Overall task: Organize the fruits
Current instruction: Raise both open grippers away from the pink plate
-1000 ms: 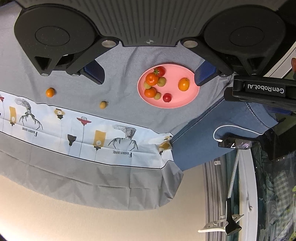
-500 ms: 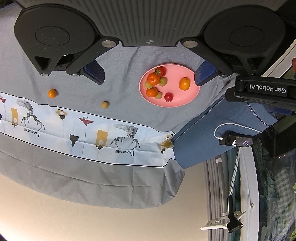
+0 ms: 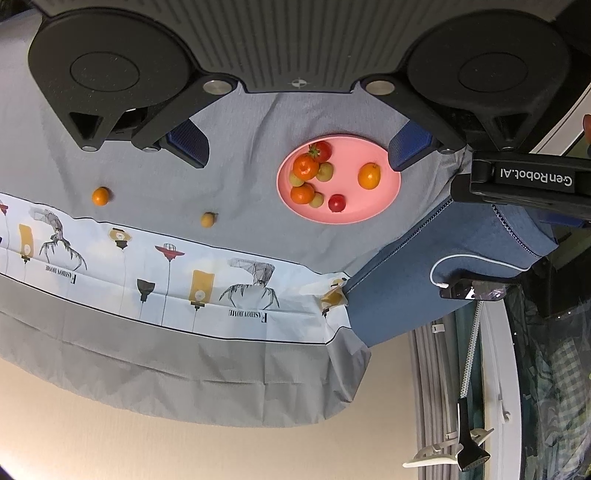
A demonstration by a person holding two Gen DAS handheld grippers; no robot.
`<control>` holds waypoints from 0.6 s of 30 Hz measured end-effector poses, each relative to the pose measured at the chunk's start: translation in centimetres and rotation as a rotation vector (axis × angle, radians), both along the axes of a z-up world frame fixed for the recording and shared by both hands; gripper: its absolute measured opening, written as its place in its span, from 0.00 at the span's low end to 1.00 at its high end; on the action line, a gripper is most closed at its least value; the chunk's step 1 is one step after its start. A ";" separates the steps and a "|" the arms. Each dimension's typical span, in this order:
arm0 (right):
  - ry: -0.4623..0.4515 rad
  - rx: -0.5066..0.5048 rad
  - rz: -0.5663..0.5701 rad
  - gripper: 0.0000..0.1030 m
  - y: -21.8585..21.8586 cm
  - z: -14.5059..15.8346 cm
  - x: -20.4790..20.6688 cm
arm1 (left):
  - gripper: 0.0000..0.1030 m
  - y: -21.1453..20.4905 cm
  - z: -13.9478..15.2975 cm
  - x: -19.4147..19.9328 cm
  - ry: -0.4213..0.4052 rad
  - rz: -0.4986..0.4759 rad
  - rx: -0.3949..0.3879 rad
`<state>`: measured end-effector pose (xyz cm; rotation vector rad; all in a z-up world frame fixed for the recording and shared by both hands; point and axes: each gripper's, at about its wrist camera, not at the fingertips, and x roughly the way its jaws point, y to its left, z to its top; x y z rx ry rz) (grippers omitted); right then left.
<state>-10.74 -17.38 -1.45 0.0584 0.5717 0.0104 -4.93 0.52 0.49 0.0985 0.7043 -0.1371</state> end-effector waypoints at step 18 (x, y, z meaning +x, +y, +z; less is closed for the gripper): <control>0.068 0.036 -0.017 0.99 -1.3 -1.9 2.2 | 1.00 -0.7 -2.3 2.6 0.091 -0.013 0.032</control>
